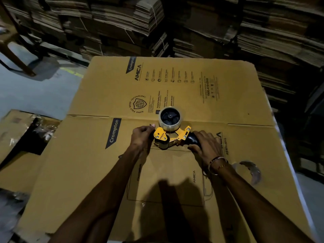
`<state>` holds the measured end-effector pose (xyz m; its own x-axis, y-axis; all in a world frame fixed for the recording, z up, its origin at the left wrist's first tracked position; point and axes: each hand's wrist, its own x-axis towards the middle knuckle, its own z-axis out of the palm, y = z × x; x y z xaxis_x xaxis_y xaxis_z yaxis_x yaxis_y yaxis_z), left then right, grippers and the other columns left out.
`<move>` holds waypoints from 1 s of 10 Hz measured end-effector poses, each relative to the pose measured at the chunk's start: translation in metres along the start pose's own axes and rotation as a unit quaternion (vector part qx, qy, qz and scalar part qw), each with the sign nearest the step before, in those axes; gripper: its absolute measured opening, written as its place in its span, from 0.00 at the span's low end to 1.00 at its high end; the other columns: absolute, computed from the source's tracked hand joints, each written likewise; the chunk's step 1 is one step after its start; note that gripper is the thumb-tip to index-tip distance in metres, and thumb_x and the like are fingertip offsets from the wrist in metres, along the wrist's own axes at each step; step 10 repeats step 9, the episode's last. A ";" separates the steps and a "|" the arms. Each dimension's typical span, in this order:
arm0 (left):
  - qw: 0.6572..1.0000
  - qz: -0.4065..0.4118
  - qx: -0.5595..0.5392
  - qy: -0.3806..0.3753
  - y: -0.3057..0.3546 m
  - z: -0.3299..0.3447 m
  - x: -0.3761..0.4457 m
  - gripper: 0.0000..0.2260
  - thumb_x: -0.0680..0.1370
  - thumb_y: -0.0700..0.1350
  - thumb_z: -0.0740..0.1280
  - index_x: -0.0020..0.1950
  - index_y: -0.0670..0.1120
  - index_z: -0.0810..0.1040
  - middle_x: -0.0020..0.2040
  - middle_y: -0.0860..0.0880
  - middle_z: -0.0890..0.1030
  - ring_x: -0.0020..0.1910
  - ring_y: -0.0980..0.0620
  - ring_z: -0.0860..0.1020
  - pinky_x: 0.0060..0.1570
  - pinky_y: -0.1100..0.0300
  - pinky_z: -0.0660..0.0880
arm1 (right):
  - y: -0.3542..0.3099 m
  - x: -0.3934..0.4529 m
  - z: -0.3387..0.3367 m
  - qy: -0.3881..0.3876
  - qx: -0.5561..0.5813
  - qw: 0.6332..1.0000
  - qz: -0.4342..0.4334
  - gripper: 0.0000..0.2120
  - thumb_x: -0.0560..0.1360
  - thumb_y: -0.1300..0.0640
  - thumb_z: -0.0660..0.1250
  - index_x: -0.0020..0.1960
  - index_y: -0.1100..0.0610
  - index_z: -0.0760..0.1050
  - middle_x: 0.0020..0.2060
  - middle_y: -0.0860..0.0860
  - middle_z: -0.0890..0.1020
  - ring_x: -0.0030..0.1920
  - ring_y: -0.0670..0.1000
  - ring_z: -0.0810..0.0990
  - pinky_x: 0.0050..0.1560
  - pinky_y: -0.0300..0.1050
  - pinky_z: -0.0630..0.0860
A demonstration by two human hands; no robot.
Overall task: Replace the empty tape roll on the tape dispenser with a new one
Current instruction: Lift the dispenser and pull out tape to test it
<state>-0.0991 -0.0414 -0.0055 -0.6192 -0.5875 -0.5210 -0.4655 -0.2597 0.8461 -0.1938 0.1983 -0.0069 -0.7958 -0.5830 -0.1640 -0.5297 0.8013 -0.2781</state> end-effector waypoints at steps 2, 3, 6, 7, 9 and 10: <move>0.993 0.067 0.098 0.016 -0.001 -0.003 0.001 0.13 0.79 0.52 0.69 0.54 0.43 0.85 0.48 0.48 0.86 0.50 0.50 0.84 0.53 0.56 0.79 | 0.000 0.005 -0.004 -0.005 -0.018 1.000 -0.005 0.25 0.78 0.42 0.65 0.72 0.49 0.68 0.62 0.50 0.76 0.60 0.55 0.73 0.55 0.50 0.64; 0.988 0.079 0.129 0.017 -0.002 -0.007 0.001 0.14 0.78 0.54 0.69 0.54 0.44 0.85 0.46 0.49 0.86 0.51 0.49 0.84 0.56 0.51 0.80 | -0.003 0.007 -0.008 -0.009 -0.032 0.999 -0.012 0.26 0.78 0.42 0.64 0.73 0.49 0.67 0.63 0.50 0.76 0.61 0.55 0.72 0.55 0.50 0.64; 0.983 0.091 0.158 -0.006 0.001 -0.010 -0.004 0.14 0.80 0.52 0.67 0.57 0.44 0.84 0.48 0.48 0.84 0.51 0.49 0.81 0.52 0.54 0.77 | -0.007 0.005 -0.010 -0.014 -0.039 0.999 0.005 0.26 0.78 0.42 0.64 0.73 0.47 0.66 0.64 0.49 0.75 0.62 0.54 0.72 0.57 0.51 0.65; 0.968 0.122 0.219 -0.001 0.004 -0.010 -0.008 0.13 0.81 0.52 0.65 0.52 0.44 0.84 0.46 0.47 0.85 0.49 0.48 0.82 0.51 0.51 0.77 | -0.011 0.004 -0.009 -0.015 -0.038 0.999 0.014 0.26 0.79 0.43 0.64 0.74 0.48 0.65 0.65 0.50 0.74 0.63 0.54 0.72 0.59 0.52 0.67; 0.920 0.206 0.329 0.050 0.022 -0.004 -0.013 0.20 0.82 0.50 0.65 0.69 0.39 0.75 0.62 0.39 0.82 0.61 0.41 0.80 0.59 0.47 0.77 | -0.019 0.004 -0.020 0.001 0.018 1.000 0.015 0.28 0.79 0.47 0.63 0.77 0.52 0.62 0.68 0.51 0.72 0.66 0.54 0.70 0.63 0.52 0.66; 0.920 0.206 0.329 0.050 0.022 -0.004 -0.013 0.20 0.82 0.50 0.65 0.69 0.39 0.75 0.62 0.39 0.82 0.61 0.41 0.80 0.59 0.47 0.77 | -0.019 0.004 -0.020 0.001 0.018 1.000 0.015 0.28 0.79 0.47 0.63 0.77 0.52 0.62 0.68 0.51 0.72 0.66 0.54 0.70 0.63 0.52 0.66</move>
